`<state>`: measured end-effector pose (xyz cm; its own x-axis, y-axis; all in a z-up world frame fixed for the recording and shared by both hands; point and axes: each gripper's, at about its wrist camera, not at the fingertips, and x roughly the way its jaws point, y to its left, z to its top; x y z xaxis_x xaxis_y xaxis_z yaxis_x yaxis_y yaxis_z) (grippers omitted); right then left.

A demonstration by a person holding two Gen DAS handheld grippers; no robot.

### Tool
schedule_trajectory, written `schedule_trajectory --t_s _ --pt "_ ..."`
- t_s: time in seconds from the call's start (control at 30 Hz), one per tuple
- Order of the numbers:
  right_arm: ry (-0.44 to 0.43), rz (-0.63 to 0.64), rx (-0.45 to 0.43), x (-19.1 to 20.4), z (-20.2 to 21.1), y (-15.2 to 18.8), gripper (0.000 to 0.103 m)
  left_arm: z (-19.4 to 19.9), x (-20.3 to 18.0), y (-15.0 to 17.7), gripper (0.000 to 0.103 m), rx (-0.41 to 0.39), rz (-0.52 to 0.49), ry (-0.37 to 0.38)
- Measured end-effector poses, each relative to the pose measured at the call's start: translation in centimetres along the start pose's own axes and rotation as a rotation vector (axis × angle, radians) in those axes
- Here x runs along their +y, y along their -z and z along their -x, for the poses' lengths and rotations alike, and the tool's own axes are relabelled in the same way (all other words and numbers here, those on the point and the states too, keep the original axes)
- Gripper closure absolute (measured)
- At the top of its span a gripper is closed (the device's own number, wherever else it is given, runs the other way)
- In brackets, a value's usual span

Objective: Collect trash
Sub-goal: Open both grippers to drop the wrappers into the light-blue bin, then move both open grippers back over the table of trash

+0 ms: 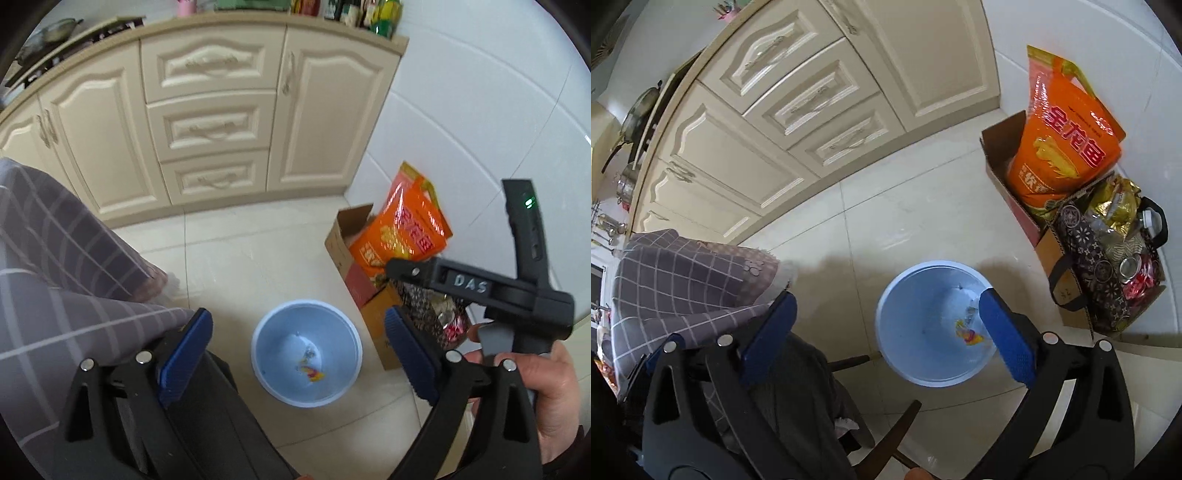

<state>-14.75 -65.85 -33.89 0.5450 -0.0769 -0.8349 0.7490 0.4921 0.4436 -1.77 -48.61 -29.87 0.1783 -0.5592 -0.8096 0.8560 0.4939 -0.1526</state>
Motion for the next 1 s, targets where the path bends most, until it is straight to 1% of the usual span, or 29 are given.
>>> schedule_trajectory --t_s 0.07,0.17,0.4,0.57,0.6,0.67,0.77,0.8,1.0 --pt "0.001 0.016 -0.007 0.8 0.4 0.0 0.006 1.2 0.0 -0.1 0.011 -0.024 -0.001 -0.009" --pt "-0.006 0.039 -0.024 2.2 1.4 -0.1 0.006 4.0 0.1 -0.6 0.010 -0.081 -0.002 -0.019" --pt "-0.036 0.114 -0.093 6.4 4.8 -0.4 0.006 9.6 0.6 -1.2 0.010 -0.202 0.005 -0.047" --pt "-0.084 0.204 -0.146 11.0 7.6 -0.3 0.006 13.1 2.0 -1.1 0.010 -0.266 0.032 -0.081" --pt "-0.105 0.246 -0.160 13.2 8.4 -0.1 0.006 13.8 2.3 -1.1 0.010 -0.278 0.038 -0.090" --pt "-0.127 0.292 -0.172 15.5 9.1 0.3 0.006 15.4 3.2 -0.9 0.010 -0.309 0.056 -0.116" --pt "-0.146 0.326 -0.176 17.2 9.6 0.7 0.006 17.5 4.6 -0.4 0.010 -0.342 0.085 -0.149" --pt "-0.168 0.365 -0.181 19.3 10.0 1.3 0.006 18.5 5.3 -0.1 0.010 -0.359 0.101 -0.167" --pt "-0.234 0.478 -0.178 25.7 10.9 3.5 0.006 23.1 9.9 1.9 0.009 -0.420 0.196 -0.261"
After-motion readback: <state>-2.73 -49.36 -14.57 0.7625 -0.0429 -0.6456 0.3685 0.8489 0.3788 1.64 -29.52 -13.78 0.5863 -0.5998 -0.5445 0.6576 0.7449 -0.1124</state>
